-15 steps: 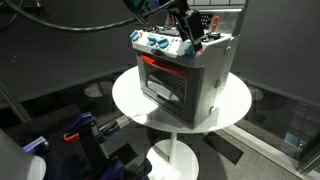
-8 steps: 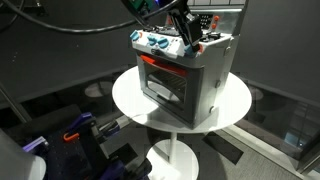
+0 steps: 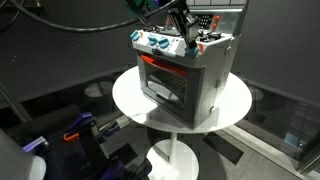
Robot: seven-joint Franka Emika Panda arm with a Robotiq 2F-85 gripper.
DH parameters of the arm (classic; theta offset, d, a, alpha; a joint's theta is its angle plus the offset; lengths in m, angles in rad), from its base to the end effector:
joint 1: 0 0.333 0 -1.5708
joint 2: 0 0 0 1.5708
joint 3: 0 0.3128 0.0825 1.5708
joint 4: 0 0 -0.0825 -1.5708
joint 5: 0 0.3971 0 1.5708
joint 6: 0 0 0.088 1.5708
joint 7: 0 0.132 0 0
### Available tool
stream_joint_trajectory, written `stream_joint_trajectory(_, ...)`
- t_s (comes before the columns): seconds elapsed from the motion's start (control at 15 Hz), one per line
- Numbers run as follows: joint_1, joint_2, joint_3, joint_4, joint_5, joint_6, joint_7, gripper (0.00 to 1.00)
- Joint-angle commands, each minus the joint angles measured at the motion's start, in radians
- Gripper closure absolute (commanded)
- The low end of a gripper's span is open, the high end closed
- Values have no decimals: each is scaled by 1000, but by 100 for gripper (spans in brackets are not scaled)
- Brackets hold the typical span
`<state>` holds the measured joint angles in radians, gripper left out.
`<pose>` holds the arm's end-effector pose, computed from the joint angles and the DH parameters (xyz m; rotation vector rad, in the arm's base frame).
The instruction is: Turn the right knob clockwise
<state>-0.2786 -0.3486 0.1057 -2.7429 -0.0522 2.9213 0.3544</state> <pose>0.4371 -0.0756 0.3492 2.9349 -0.7121 0.8153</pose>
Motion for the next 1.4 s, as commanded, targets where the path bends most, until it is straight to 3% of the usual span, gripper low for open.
stream_joint_trajectory(0.0,-28,21,9,17,-24,16,21,94)
stream_joint_trajectory(0.53,-46,3,9,29,10,-53,125,95)
stream_joint_trajectory(0.8,-71,-1,23,39,15,-85,251,95)
stream_joint_trajectory(1.33,-46,3,-8,64,83,-147,522,96)
